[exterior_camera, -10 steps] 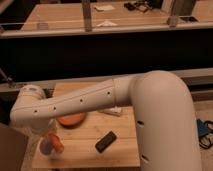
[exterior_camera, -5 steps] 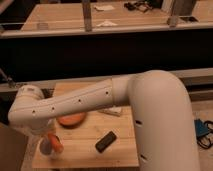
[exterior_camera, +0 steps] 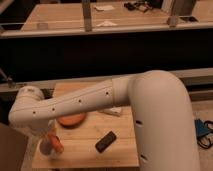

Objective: Place the pepper in the ceramic cup

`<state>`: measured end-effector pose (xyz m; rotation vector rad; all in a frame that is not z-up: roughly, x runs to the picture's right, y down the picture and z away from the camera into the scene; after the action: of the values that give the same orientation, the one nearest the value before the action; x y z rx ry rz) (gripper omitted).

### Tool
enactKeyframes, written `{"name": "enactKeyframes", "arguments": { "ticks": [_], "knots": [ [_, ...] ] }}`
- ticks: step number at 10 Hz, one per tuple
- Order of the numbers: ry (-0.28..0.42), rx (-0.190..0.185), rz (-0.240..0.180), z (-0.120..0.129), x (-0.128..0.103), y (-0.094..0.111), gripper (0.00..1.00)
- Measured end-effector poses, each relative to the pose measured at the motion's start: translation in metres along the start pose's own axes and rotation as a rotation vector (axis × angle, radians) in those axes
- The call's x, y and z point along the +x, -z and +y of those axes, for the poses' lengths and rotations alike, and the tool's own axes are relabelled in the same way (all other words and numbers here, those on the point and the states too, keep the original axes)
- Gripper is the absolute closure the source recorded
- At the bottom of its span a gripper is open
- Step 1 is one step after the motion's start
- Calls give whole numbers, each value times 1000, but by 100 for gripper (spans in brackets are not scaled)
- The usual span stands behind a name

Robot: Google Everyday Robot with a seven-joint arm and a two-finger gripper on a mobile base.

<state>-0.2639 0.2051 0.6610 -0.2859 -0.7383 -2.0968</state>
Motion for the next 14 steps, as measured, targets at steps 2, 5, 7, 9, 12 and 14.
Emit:
{"name": "enactKeyframes", "arguments": {
  "ticks": [2, 5, 7, 9, 12, 14],
  "knots": [
    [9, -1, -2, 0, 0, -2, 90],
    [19, 0, -4, -1, -1, -4, 87],
    [29, 0, -4, -3, -1, -5, 89],
    [38, -1, -5, -3, -1, -6, 91],
    [58, -1, -5, -5, 0, -5, 97],
    [71, 0, -6, -7, 1, -5, 97]
  ]
}}
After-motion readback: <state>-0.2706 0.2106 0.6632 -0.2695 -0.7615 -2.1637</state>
